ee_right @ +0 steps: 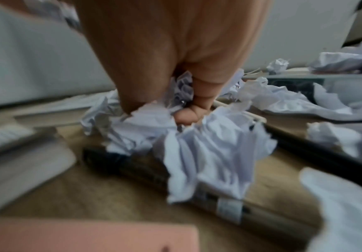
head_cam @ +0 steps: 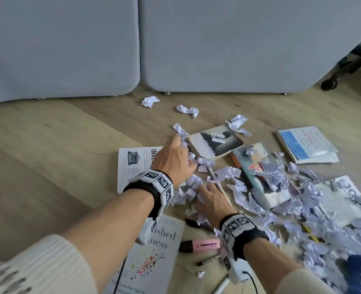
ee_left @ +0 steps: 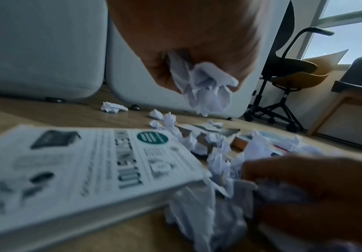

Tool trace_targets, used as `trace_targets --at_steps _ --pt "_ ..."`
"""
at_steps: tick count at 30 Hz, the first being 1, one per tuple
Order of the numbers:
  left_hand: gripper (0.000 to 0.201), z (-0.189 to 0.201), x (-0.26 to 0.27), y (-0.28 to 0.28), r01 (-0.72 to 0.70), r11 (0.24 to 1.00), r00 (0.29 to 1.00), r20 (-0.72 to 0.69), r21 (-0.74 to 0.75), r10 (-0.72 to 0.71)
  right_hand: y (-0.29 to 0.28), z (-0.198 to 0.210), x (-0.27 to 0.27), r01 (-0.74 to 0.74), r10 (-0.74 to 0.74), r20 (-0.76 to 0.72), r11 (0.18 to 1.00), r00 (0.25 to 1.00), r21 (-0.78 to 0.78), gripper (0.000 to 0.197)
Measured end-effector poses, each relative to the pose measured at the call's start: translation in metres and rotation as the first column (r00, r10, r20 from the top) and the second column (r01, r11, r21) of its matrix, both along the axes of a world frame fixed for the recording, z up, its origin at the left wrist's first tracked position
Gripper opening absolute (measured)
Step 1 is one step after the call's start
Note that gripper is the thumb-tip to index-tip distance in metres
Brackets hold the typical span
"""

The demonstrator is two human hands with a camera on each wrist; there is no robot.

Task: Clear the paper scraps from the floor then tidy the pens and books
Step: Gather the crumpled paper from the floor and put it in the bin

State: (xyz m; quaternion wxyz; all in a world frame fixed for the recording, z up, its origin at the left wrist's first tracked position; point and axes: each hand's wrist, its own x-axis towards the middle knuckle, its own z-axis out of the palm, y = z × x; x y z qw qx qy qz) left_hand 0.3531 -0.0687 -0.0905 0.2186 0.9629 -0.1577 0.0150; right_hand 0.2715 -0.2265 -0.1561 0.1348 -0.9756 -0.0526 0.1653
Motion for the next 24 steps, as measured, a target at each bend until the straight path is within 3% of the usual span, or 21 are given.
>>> trace_targets --at_steps 2,4,7,9,11,13,14,16,19,21,24 --pt "0.034 -0.02 -0.004 -0.014 0.036 0.999 0.999 -0.033 -0.038 -0.037 -0.01 0.009 -0.013 0.061 -0.07 0.064 0.989 0.995 0.135 0.021" --pt "0.026 -0.036 -0.011 -0.026 0.114 0.992 0.991 -0.058 -0.055 -0.118 -0.027 0.02 -0.027 0.197 -0.233 0.112 0.943 0.966 0.268 0.016" --pt "0.026 -0.051 -0.023 -0.035 0.241 0.97 0.961 -0.127 -0.044 -0.245 -0.063 0.03 -0.045 0.391 -0.441 0.174 0.883 0.881 0.258 0.015" --pt "0.046 -0.06 -0.035 -0.039 0.371 0.928 0.918 -0.164 0.034 -0.361 -0.086 0.033 -0.053 0.484 -0.518 0.197 0.853 0.833 0.197 0.017" --pt "0.061 -0.066 -0.047 -0.042 0.491 0.867 0.861 -0.2 0.088 -0.468 -0.098 0.033 -0.062 0.512 -0.519 0.187 0.854 0.834 0.089 0.026" --pt "0.057 -0.073 -0.056 -0.044 0.567 0.81 0.82 -0.194 0.151 -0.538 -0.096 0.03 -0.075 0.479 -0.469 0.135 0.877 0.873 -0.044 0.04" --pt "0.056 -0.076 -0.06 -0.046 0.586 0.789 0.81 -0.177 0.186 -0.56 -0.092 0.027 -0.081 0.45 -0.44 0.098 0.885 0.892 -0.12 0.048" --pt "0.073 -0.077 -0.065 -0.051 0.584 0.769 0.812 -0.19 0.26 -0.552 -0.085 0.016 -0.094 0.416 -0.42 0.034 0.88 0.907 -0.23 0.064" --pt "0.093 -0.076 -0.076 -0.063 0.568 0.757 0.823 -0.235 0.322 -0.517 -0.084 0.001 -0.103 0.43 -0.435 0.027 0.876 0.9 -0.217 0.068" --pt "0.083 -0.076 -0.087 -0.07 0.601 0.734 0.8 -0.235 0.318 -0.553 -0.085 -0.001 -0.103 0.418 -0.417 0.036 0.902 0.908 -0.109 0.054" --pt "0.045 -0.078 -0.097 -0.075 0.677 0.672 0.735 -0.237 0.301 -0.635 -0.087 -0.002 -0.1 0.396 -0.396 -0.016 0.917 0.918 0.035 0.039"
